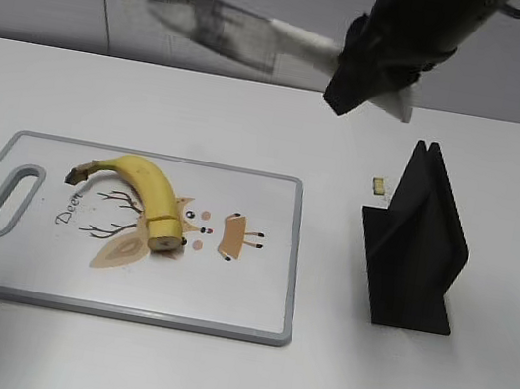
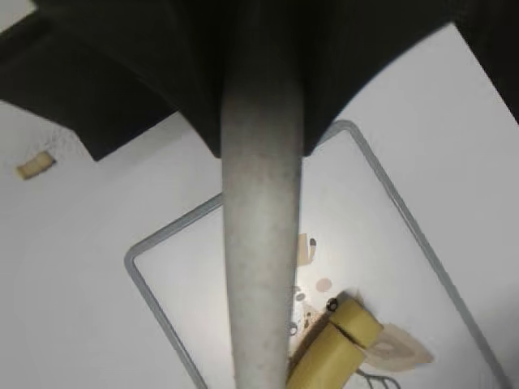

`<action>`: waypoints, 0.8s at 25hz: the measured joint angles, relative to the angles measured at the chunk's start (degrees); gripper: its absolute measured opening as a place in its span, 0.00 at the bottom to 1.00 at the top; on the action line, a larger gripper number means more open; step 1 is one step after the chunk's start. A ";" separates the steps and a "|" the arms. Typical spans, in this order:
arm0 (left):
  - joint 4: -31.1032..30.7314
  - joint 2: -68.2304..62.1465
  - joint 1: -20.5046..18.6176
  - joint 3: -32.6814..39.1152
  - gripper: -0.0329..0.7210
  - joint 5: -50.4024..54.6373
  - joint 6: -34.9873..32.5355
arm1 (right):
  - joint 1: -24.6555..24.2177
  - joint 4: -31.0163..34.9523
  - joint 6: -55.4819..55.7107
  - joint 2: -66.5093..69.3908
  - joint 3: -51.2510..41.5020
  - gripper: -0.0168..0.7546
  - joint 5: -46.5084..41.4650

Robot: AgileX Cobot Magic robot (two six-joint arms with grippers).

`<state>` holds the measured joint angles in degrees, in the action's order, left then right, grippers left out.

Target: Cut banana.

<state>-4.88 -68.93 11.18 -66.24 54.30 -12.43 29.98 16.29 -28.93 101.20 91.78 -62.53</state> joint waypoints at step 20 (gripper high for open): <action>-4.90 25.43 -4.44 15.24 0.83 13.31 10.42 | 0.00 -13.99 48.85 -21.74 -17.65 0.25 4.91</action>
<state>-9.79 -43.49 6.75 -51.01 67.60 -2.01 29.98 2.30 19.91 79.46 74.13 -57.62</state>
